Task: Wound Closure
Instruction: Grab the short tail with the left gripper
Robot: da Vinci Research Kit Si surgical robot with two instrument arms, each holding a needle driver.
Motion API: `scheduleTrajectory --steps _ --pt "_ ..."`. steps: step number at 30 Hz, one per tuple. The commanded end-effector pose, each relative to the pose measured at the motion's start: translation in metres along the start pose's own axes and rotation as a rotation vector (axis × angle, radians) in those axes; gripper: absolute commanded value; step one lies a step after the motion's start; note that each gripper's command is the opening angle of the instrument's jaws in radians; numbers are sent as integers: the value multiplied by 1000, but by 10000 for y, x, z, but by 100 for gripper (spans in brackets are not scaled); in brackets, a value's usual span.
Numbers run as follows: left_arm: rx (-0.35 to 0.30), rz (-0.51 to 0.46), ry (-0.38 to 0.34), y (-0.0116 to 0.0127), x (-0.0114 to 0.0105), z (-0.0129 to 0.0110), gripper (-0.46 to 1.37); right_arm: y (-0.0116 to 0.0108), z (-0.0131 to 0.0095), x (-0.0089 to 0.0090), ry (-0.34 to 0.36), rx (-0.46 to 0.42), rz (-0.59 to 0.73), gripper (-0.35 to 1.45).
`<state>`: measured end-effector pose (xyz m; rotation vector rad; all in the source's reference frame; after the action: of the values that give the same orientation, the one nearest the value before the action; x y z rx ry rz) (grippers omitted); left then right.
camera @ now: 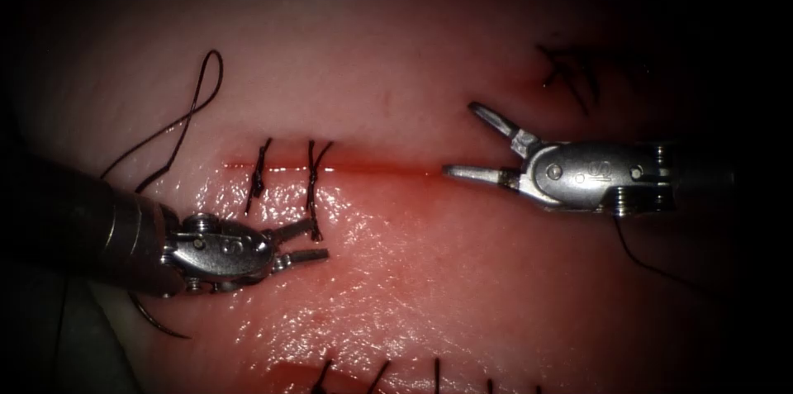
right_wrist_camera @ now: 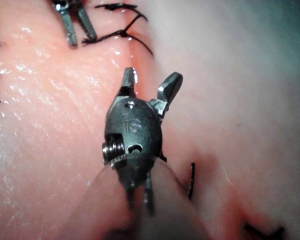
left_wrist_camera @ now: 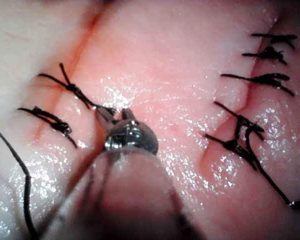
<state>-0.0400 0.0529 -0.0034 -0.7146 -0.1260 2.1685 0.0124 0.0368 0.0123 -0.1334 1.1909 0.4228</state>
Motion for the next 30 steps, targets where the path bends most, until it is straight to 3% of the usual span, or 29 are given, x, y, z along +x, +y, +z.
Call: scheduleTrajectory --steps 1,14,16,20,25,30 --pt "1 -7 -1 -1 0 1 24 0 -1 1 1 1 0 84" --pt "-2 -17 -3 1 4 2 -15 0 -1 1 1 1 -6 82" --pt "-3 1 -2 -2 5 3 -35 -1 -1 2 2 1 -12 82" --pt "-4 20 -1 -8 5 3 -35 -3 -2 3 0 3 -18 82" --pt "41 32 1 -15 6 0 -35 -3 -2 4 0 3 -18 82" --pt "53 68 -3 -19 13 -13 -35 -3 -1 3 0 2 -19 82"
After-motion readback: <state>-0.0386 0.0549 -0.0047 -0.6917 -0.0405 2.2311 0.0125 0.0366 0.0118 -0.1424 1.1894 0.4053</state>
